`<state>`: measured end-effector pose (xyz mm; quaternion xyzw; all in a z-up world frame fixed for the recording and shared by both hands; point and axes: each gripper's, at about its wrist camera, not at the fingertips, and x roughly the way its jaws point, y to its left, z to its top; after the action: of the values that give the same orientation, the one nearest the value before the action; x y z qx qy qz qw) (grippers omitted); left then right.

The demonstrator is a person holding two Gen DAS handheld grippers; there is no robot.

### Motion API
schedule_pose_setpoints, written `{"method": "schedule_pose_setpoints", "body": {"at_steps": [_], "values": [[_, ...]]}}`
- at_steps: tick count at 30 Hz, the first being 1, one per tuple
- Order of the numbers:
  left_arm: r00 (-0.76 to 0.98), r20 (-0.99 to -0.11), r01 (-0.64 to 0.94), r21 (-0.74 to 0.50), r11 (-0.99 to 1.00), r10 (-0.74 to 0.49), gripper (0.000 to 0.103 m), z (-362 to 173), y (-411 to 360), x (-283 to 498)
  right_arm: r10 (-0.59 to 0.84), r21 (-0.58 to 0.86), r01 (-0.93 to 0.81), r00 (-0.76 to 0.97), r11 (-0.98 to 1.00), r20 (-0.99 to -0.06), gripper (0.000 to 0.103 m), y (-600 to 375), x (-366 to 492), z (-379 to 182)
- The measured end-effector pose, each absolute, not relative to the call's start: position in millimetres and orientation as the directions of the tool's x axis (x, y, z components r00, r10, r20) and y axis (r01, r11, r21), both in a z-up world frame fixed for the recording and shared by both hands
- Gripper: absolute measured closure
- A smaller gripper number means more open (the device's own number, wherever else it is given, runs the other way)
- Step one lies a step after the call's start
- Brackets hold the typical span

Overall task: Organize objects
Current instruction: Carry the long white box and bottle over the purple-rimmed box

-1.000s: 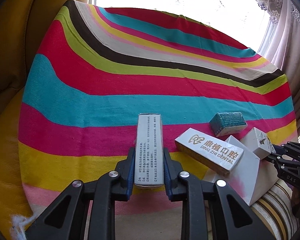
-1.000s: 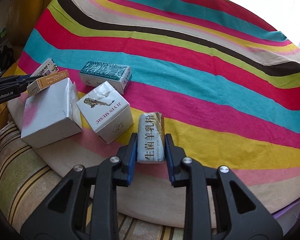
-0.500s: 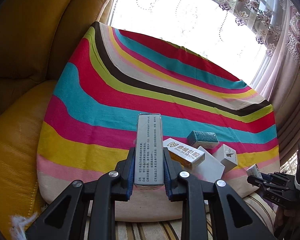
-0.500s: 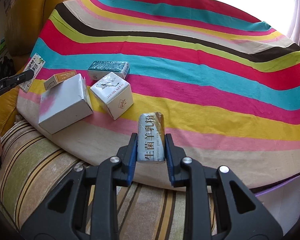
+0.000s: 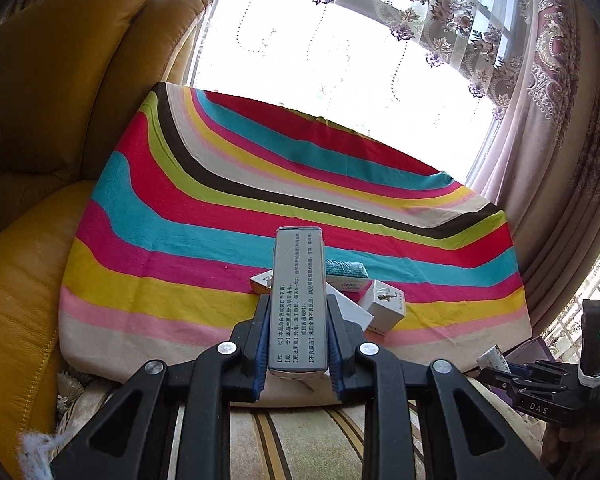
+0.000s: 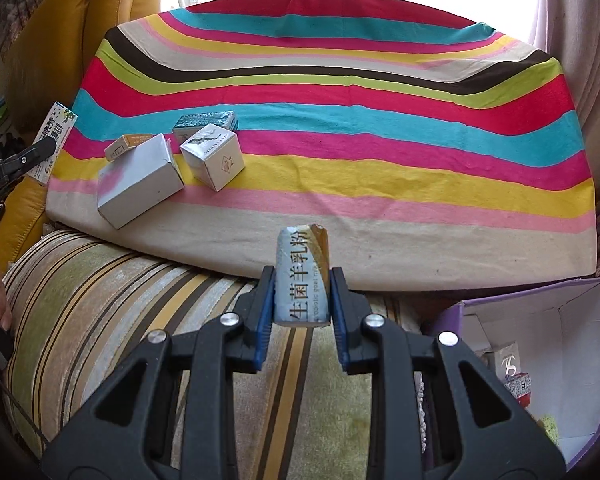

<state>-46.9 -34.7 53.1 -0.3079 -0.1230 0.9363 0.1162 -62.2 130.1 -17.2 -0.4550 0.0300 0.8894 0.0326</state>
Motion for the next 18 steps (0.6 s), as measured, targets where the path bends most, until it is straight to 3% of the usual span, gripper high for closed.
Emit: {"method": "schedule_pose_setpoints", "body": {"at_steps": [18], "values": [[-0.592,-0.594,-0.43,-0.338,-0.837,0.544,0.077,47,84,-15,0.106,0.059,-0.258,-0.582,-0.964,-0.807,0.073,201,28,-12]]}}
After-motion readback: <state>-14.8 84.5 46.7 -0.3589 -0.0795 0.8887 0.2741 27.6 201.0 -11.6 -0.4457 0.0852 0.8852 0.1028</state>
